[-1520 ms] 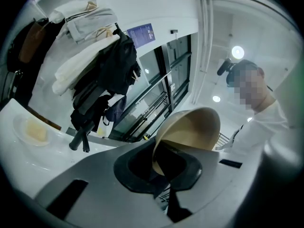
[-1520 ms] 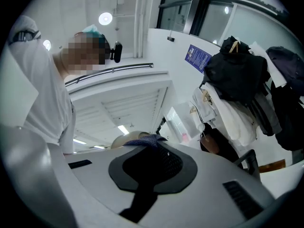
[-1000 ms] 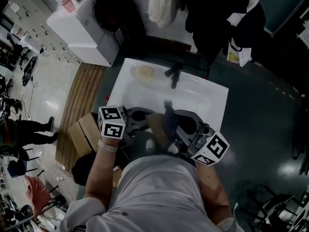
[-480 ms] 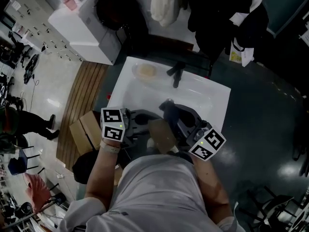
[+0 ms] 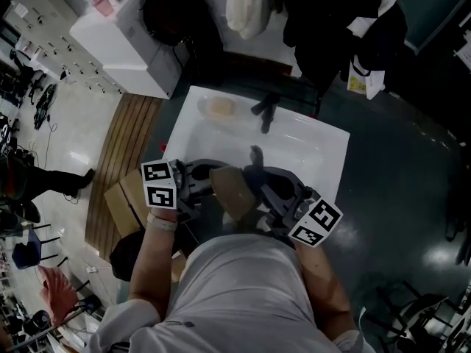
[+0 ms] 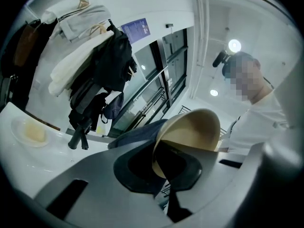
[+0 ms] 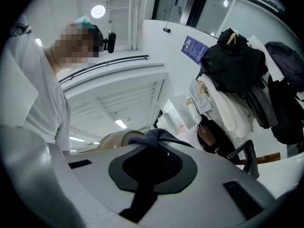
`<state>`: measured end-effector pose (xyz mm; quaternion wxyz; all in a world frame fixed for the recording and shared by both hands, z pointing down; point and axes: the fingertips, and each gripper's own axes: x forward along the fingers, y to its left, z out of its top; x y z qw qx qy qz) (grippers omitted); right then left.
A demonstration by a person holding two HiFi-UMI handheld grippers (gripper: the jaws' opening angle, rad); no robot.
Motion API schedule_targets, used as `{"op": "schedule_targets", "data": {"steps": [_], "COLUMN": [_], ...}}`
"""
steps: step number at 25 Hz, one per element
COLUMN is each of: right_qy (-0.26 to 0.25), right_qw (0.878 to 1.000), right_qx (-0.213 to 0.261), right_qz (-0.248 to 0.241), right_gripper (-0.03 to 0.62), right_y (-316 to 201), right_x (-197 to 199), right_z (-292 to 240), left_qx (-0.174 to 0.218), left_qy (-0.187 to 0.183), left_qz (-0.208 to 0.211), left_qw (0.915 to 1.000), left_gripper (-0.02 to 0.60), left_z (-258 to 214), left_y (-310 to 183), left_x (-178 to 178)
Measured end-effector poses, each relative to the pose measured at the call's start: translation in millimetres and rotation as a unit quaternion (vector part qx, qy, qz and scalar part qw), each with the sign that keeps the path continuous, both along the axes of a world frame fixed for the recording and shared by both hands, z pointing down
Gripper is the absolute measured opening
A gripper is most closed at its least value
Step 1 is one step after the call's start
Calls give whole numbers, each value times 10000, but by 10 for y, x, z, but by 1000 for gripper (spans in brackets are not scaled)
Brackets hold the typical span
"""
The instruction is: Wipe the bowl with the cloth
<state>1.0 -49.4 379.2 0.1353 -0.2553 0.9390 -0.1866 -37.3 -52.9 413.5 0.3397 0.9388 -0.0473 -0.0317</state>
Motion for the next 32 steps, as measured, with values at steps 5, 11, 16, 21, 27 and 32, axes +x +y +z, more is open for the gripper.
{"op": "schedule_targets", "data": {"steps": [5,11,16,21,27,32], "right_qy": [-111,-194,-183,-171,-34,35], "right_qw": [9996,9990,9987,9992,9999,9995], "right_qx": [139,318,435,329,-86,-259], "right_qz": [-231,-235,-210,-131,46,-162], "right_gripper": [34,33,34,34,34,34], "right_y": [44,69,48,-2,-82,-47], "right_x": [-22,-16,2,11,45,8], "right_z": [-128,-311,-408,-368,-186,-72], "left_qx": [-247,-325,-268,-72,-11,69], "left_qy": [94,107,57,16,53,56], "left_qz": [-250,-27,215,530,522,320], "left_qw": [9993,9994,9994,9986,9986,9994], "left_gripper": [18,18,18,17,17,17], "left_z": [44,50,42,-31,-134,-178], "left_y": [-169,-100,13,162,171,95], "left_x": [-100,-2,130,241,218,84]}}
